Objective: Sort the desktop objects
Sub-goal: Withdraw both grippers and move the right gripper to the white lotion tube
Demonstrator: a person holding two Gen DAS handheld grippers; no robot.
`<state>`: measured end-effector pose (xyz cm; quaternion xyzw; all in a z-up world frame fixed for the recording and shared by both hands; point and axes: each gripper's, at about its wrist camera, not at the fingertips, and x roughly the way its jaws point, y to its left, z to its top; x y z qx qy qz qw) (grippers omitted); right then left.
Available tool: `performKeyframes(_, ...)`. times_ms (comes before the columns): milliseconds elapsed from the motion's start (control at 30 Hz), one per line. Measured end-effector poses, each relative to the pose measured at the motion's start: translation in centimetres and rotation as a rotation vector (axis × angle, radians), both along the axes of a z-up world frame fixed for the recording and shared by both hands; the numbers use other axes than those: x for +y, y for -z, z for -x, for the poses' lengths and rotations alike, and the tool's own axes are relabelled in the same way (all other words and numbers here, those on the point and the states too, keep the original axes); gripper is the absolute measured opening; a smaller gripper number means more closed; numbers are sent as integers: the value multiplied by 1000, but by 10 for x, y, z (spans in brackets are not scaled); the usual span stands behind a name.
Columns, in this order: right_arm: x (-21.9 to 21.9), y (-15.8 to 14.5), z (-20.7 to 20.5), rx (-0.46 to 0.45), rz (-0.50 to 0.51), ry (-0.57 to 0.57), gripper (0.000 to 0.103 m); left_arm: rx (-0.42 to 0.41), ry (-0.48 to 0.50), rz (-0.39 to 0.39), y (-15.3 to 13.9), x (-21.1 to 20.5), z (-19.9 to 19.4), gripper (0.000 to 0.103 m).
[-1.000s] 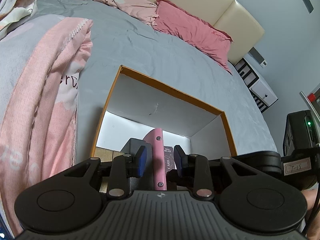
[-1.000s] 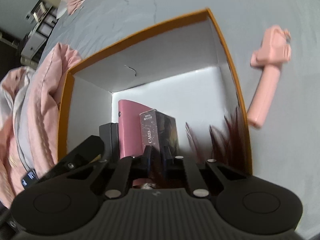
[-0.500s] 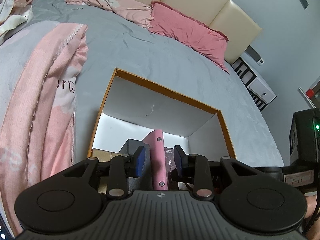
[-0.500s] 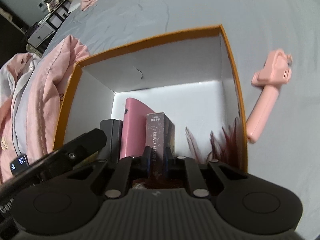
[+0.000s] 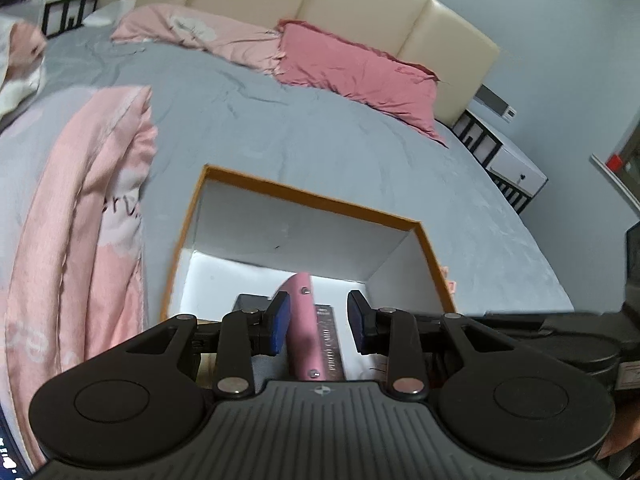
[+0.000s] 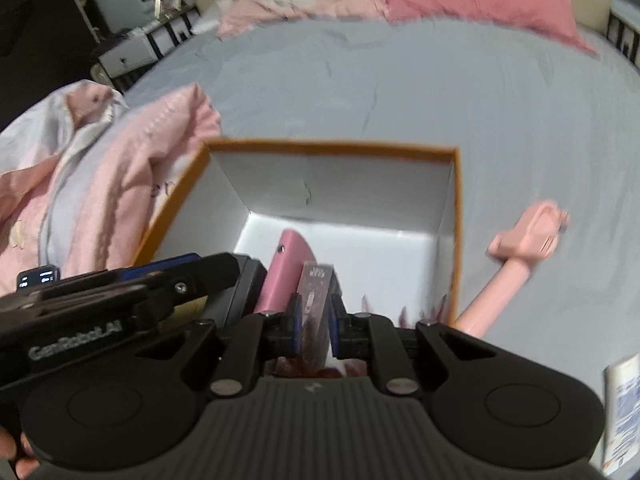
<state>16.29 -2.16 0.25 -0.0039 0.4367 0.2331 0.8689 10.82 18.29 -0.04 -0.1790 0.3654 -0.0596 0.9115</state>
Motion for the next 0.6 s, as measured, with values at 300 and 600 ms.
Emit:
performKeyframes(300,-56,-32,24,-183,16,15,27,-14,66,-75,-21,-41,13,35)
performKeyframes(600,-126,-21,43,-180,130,96,29,0,174,-138,-21,-93,16,35)
